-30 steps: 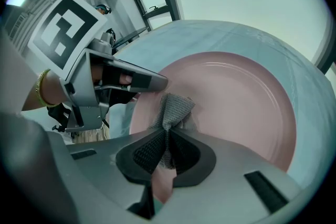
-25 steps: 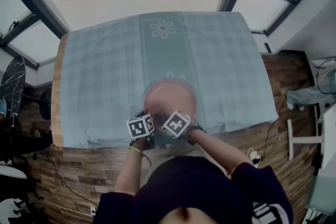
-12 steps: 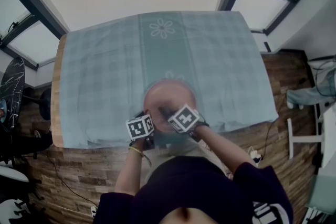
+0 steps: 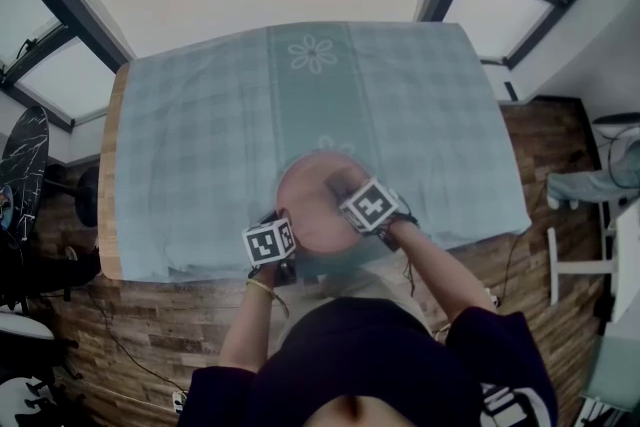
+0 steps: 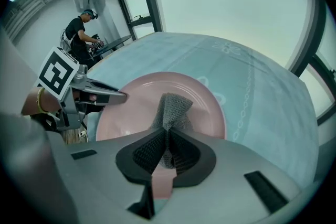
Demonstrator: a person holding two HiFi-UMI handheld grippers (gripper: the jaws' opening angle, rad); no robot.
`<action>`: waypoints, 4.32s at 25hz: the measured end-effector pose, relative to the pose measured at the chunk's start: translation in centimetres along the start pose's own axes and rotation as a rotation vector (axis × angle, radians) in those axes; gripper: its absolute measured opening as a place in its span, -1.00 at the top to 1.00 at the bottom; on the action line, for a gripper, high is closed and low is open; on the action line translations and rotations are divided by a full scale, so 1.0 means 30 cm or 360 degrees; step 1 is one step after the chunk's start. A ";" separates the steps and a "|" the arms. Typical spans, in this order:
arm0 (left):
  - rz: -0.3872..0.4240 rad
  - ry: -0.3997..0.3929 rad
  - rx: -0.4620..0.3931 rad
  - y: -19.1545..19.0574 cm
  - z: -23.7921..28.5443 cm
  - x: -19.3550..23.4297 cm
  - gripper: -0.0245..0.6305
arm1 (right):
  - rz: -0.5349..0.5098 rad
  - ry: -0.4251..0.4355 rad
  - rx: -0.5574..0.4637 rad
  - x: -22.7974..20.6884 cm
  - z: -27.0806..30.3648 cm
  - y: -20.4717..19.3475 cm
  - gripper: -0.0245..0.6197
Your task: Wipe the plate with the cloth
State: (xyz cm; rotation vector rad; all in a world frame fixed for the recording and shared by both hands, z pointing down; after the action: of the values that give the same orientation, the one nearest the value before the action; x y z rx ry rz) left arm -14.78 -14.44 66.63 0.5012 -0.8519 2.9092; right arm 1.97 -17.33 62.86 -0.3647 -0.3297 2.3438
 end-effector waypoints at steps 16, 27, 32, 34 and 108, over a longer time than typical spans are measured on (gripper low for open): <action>-0.0001 -0.0004 0.0002 0.002 0.002 0.001 0.75 | -0.0132 -0.0314 0.0224 -0.175 0.012 -0.034 0.82; -0.0010 0.0014 -0.0011 0.002 0.000 0.000 0.75 | -0.0170 -0.0259 0.0301 -0.116 0.028 -0.080 0.82; -0.0014 0.0026 -0.0017 0.002 0.000 -0.001 0.75 | -0.0179 -0.0211 0.0325 -0.071 0.029 -0.110 0.82; -0.0014 0.0030 -0.0020 0.002 -0.001 0.000 0.75 | -0.0180 -0.0187 0.0330 -0.047 0.031 -0.121 0.82; 0.0146 -0.0138 -0.0380 -0.237 -0.521 -0.327 0.88 | 0.0414 -0.0024 -0.0817 0.363 -0.379 -0.320 0.82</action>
State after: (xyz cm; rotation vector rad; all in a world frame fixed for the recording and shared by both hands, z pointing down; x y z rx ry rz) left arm -8.94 0.18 54.66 0.5839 -1.2455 2.8278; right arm 4.45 -1.49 53.77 -0.6666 -0.9472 2.4909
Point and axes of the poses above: the fingertips, and each gripper's own axes: z forward along the fingers, x to its left, y out of its top, the point moved 3 cm from there along -z, backward along the fingers, and after that the axes turned 1 degree about z, right-handed, at the moved point
